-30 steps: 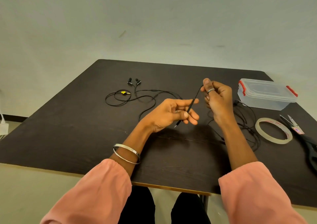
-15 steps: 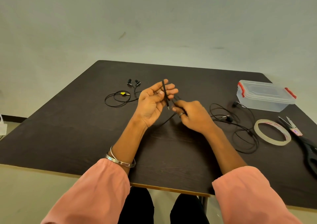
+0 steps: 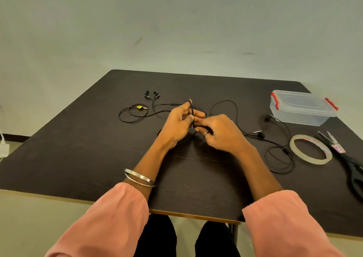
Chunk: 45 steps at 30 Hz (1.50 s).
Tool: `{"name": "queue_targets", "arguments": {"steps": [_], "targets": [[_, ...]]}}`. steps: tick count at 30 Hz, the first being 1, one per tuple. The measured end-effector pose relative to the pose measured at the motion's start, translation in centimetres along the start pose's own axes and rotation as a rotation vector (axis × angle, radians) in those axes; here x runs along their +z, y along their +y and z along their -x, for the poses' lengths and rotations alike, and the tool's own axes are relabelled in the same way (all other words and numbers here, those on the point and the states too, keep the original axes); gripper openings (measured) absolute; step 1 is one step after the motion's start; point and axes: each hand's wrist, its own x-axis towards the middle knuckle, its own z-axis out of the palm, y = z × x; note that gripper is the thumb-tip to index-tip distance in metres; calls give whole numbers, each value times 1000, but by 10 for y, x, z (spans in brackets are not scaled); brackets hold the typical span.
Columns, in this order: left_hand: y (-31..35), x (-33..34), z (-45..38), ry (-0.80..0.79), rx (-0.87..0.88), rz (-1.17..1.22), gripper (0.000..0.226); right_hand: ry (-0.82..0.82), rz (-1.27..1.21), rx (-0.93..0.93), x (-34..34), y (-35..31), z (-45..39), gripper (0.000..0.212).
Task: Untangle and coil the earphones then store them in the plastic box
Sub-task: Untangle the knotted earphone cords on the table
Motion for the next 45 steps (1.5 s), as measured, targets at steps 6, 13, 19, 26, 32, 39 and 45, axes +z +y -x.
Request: {"name": "queue_targets", "arguments": {"steps": [6,13,19,26,32,39,45], "targets": [[4,-2,0,39,47,154,55,-35,-4,48,-3,3,0,19],[6,-3,1,20,66,320,55,-95,-3,110,-8,9,3,29],[8,-4,2,22,76,386,37,-183,-6,46,-8,-4,3,31],[1,-6,-3,14,37,389,57,-172,6,-10,-9,-3,3,29],[1,-1,1,-157,35,75,68,58,-226,17,-16,6,5,13],[5,5,9,-391,63,-124,66,312,-518,127,-35,14,7,4],[11,11,17,-500,58,-28,60,405,-615,197,-38,17,4,12]]}}
